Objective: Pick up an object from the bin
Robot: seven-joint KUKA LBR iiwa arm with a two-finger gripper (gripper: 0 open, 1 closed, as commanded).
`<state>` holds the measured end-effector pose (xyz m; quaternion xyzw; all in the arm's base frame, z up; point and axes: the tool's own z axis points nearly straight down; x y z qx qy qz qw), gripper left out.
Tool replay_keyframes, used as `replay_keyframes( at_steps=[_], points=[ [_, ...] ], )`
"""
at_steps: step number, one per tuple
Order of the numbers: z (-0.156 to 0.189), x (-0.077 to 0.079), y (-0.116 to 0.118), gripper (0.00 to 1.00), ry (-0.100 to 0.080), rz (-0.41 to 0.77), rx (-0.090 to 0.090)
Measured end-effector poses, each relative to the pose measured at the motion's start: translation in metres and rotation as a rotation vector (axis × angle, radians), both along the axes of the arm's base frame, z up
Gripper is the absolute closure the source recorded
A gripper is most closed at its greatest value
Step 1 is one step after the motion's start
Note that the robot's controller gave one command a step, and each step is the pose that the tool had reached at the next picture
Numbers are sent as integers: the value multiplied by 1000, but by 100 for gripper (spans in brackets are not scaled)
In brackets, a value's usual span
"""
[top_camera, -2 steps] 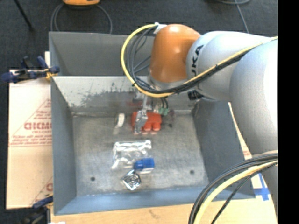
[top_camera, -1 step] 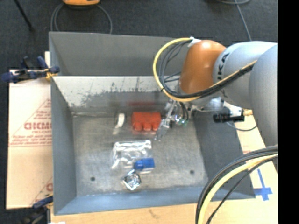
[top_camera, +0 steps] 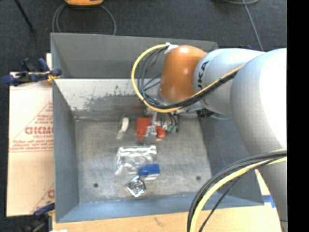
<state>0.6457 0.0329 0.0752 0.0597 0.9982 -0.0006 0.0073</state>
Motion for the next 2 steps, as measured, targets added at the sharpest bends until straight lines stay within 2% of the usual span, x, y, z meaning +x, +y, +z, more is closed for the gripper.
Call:
replay_keyframes(
  at_steps=[1,2],
  points=[
    [2,1,0,100,-4,-3,2],
    [132,3,-3,100,1,-14,3]
  ],
)
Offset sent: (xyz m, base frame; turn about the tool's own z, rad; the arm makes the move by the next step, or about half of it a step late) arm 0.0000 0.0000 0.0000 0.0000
